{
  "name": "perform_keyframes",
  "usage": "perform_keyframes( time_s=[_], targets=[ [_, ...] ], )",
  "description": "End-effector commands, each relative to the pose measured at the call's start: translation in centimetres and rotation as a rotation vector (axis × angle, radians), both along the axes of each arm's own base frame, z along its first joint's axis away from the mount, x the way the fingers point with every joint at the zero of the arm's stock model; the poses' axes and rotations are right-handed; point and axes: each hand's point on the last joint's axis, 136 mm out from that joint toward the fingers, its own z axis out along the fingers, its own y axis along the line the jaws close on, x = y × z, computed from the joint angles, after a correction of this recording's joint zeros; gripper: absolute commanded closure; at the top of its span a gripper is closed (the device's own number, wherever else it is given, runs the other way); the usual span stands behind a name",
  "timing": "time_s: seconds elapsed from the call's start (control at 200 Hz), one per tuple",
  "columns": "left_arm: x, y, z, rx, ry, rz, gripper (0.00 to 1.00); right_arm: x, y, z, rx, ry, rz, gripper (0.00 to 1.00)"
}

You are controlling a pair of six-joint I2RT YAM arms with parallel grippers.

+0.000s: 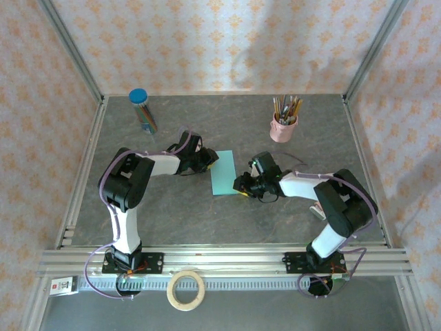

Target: Fold a paper plane with a square sheet of paper (pick it up from the middle)

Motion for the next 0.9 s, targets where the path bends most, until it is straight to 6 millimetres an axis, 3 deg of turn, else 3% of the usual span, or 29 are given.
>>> perform_keyframes(
  time_s=[0.0, 0.11, 0.35, 0.621, 0.896],
  targets=[
    [-1.3, 1.2, -3.0, 0.044, 0.08, 0.016, 0.68, 0.3, 0.0, 0.1, -0.03, -0.009, 0.001, 0.68],
    [-1.3, 1.2, -3.1, 0.042, 0.081, 0.014, 0.68, 0.2, -0.4, -0.4, -0.053, -0.004, -0.009, 0.67],
    [-1.4, 1.1, -3.3, 0.035, 0.087, 0.01, 0.68, -0.1, 1.1, 0.6, 0.04, -0.007, 0.032, 0.73],
    [-1.4, 0.8, -3.2, 0.026, 0.083, -0.003, 0.68, 1.3, 2.1, 2.1, 0.116, -0.037, -0.009, 0.78],
    [-1.5, 0.6, -3.0, 0.023, 0.081, -0.019, 0.68, 1.9, 1.9, 1.6, 0.106, -0.023, -0.05, 0.83]
  ],
)
